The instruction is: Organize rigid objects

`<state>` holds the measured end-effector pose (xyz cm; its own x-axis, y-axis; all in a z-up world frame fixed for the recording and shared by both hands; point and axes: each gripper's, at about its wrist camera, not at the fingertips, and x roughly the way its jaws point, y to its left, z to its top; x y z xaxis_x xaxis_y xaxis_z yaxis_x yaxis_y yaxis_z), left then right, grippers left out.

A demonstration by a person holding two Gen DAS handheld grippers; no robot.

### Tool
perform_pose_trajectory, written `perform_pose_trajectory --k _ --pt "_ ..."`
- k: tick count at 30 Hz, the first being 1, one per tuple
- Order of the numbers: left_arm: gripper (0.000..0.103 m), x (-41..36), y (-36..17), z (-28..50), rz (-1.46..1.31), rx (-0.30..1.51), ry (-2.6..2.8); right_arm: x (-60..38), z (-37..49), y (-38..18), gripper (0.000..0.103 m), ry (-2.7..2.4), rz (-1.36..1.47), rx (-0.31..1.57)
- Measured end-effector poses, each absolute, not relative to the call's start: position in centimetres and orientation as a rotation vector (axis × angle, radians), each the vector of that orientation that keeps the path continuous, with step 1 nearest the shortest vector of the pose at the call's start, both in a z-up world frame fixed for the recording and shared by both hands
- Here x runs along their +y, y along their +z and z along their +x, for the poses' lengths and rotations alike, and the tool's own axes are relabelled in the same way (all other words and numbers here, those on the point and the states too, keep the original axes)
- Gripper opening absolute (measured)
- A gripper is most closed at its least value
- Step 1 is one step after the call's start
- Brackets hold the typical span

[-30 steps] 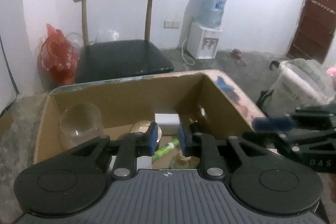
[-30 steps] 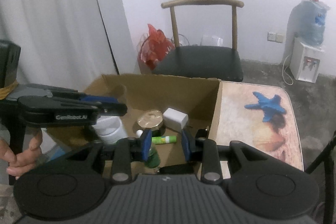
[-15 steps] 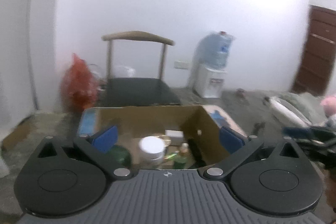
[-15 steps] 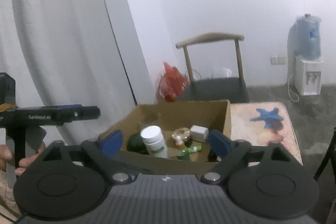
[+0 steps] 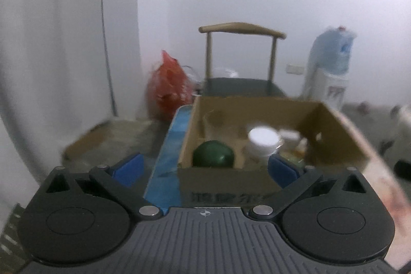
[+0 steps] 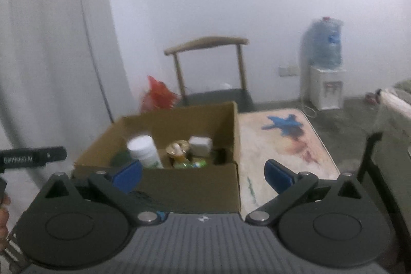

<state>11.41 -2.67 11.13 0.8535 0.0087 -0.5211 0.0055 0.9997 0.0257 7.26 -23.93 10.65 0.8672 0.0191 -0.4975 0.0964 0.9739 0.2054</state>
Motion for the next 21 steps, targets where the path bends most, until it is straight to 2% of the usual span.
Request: perform_pose_trajectory --k 8,14,21 --pt "0.103 -4.8 7.5 12.7 0.025 0.615 0.033 -21.3 8.4 8.5 0.103 -0.135 0.154 0.553" --pt "0.103 -5.4 6.5 13.7 0.035 0.683 0.015 -19.8 9.6 8.0 0.103 -0.113 0.097 0.566" --pt "0.103 -6.1 6.3 13.7 0.054 0.666 0.007 -18.7 12.1 7.0 0.103 -0.142 0.030 0.643"
